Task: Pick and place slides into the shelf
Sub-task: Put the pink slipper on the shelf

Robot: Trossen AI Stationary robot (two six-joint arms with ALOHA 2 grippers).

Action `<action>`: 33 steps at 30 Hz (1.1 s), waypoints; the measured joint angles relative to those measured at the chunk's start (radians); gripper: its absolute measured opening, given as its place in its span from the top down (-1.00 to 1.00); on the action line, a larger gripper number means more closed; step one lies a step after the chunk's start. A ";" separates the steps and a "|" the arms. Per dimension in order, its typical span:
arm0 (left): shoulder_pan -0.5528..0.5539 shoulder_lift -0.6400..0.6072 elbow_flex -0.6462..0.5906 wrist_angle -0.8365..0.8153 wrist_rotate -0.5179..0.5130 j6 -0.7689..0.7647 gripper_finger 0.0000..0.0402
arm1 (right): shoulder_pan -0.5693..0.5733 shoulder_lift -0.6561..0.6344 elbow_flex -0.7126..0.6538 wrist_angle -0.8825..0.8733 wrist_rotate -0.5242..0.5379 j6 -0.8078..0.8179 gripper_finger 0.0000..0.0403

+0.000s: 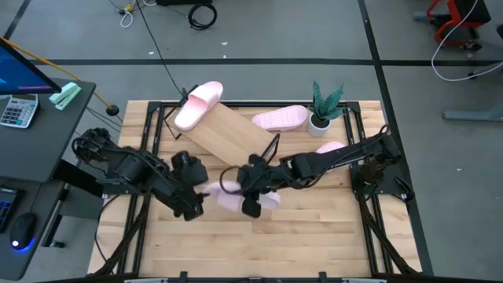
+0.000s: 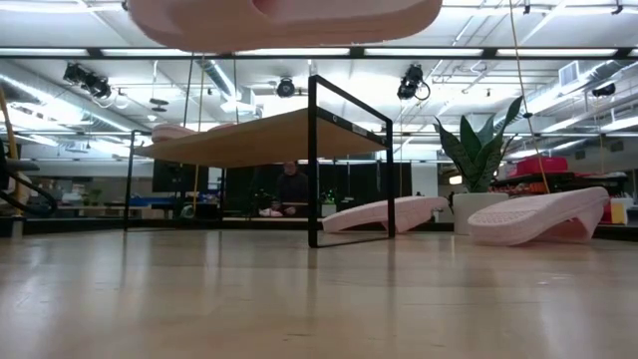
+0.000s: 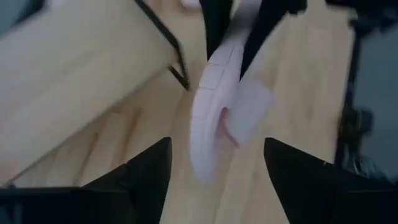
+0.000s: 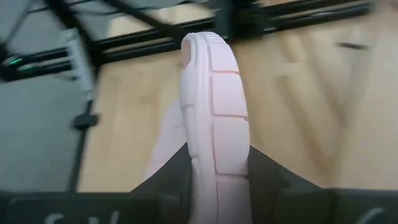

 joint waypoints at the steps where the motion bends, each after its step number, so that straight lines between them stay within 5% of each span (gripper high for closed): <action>1: -0.002 -0.013 0.000 -0.002 -0.028 -0.019 -0.22 | -0.004 -0.009 0.000 -0.017 0.033 0.015 0.49; 18: -0.096 -0.153 0.000 -0.004 -0.526 -0.266 0.35 | -0.061 -0.189 0.001 0.008 0.673 0.384 0.51; 33: -0.137 -0.220 -0.115 -0.128 -0.777 -0.386 0.59 | -0.173 -0.147 -0.022 0.294 0.711 0.469 0.51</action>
